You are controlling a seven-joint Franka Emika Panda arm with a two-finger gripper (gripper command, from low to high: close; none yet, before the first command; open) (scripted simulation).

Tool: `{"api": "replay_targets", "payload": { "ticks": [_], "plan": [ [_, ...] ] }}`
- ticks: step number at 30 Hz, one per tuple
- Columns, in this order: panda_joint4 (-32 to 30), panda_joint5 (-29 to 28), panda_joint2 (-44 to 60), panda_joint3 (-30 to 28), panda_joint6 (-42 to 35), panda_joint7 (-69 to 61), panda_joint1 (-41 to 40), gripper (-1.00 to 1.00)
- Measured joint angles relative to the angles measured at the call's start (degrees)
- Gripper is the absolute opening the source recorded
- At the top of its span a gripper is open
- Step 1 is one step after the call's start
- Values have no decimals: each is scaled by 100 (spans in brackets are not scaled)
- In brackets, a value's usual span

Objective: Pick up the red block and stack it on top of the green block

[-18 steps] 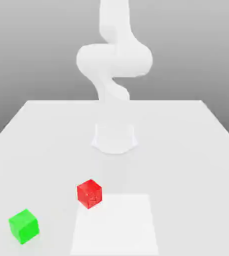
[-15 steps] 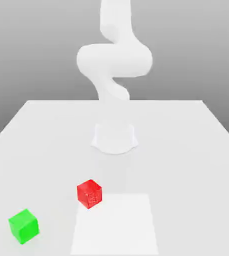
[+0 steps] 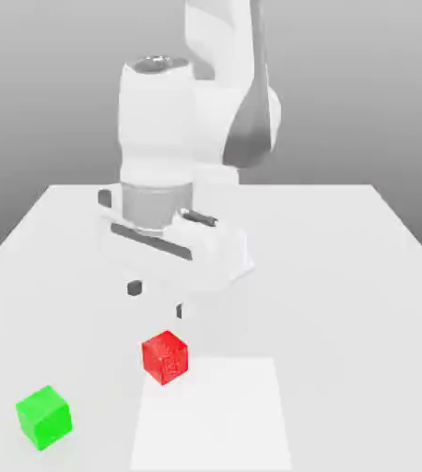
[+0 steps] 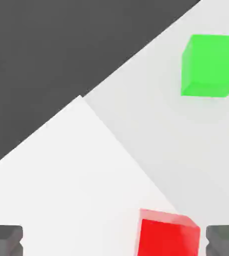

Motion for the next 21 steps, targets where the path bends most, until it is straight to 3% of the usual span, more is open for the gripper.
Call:
{"api": "replay_targets", "payload": {
  "ticks": [5, 6, 13, 21],
  "plan": [
    [49, -277, 1206, -194, 999, 313, 61, 0],
    [75, -336, 1410, -230, 1172, 351, 81, -100],
    [80, -355, 1459, -252, 1223, 371, 102, -100],
    [-92, 13, 15, -166, -50, 83, 97, -100]
  ]
}}
